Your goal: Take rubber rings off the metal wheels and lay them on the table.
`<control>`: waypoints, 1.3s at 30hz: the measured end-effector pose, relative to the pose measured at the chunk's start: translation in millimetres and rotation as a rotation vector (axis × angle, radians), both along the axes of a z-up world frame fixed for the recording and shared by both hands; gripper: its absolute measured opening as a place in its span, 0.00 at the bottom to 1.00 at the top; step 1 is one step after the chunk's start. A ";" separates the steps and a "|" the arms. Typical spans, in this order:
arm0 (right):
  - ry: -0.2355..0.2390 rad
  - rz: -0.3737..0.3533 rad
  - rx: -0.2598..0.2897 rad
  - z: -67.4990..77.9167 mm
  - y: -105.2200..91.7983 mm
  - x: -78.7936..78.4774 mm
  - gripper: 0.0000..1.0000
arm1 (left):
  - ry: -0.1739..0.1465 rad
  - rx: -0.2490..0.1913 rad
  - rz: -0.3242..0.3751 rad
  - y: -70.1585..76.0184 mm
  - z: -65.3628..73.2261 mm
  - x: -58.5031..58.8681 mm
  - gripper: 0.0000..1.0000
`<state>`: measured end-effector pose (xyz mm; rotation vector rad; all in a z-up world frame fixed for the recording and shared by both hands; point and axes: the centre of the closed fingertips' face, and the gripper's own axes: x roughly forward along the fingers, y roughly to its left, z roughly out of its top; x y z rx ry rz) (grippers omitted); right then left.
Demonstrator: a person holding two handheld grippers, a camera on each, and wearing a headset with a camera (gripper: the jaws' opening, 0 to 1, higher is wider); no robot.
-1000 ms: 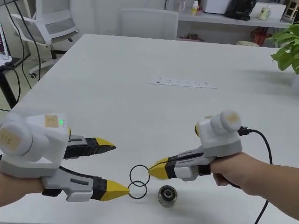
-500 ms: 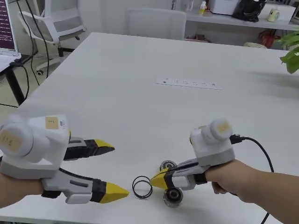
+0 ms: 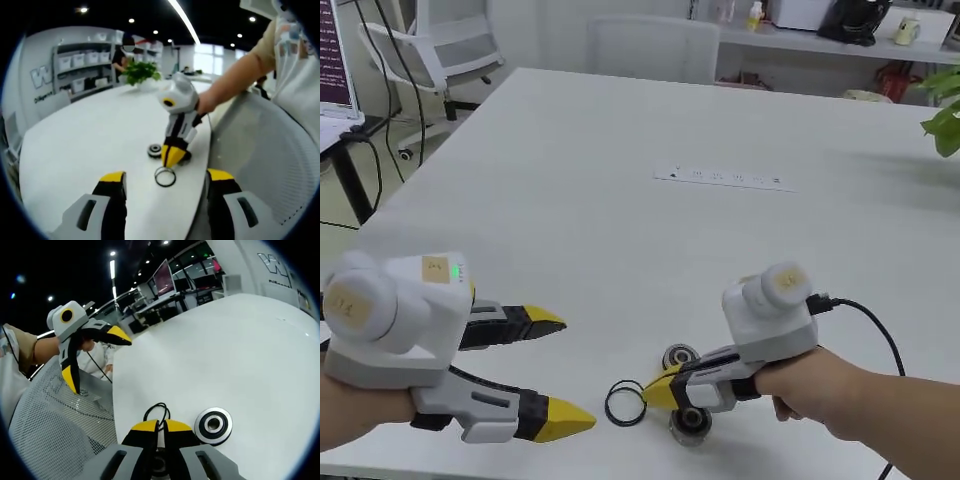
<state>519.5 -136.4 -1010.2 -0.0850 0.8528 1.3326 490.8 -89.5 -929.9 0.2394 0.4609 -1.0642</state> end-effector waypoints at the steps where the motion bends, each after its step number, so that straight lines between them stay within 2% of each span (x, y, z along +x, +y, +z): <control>1: -0.005 0.001 -0.002 -0.4 -0.3 0.4 0.03 | 0.001 0.000 0.000 -0.2 -0.2 0.3 0.65; 11: -0.025 0.014 -0.004 2.8 -2.4 -1.0 0.15 | 0.012 0.005 -0.001 -1.4 -2.6 1.4 0.65; 12: -0.039 0.018 -0.002 4.9 -2.6 -1.0 0.16 | 0.013 0.006 -0.002 -1.6 -2.6 1.6 0.64; 21: -0.061 -0.006 0.048 23.6 -5.2 5.7 0.23 | 0.011 0.003 0.002 -3.6 1.0 8.8 0.64; 30: -0.098 -0.056 0.089 41.9 -18.7 20.4 0.28 | 0.003 0.001 -0.002 -10.3 6.4 23.1 0.64; 39: -0.127 -0.107 0.105 50.6 -37.4 35.0 0.31 | -0.004 0.001 -0.013 -21.5 11.1 39.3 0.63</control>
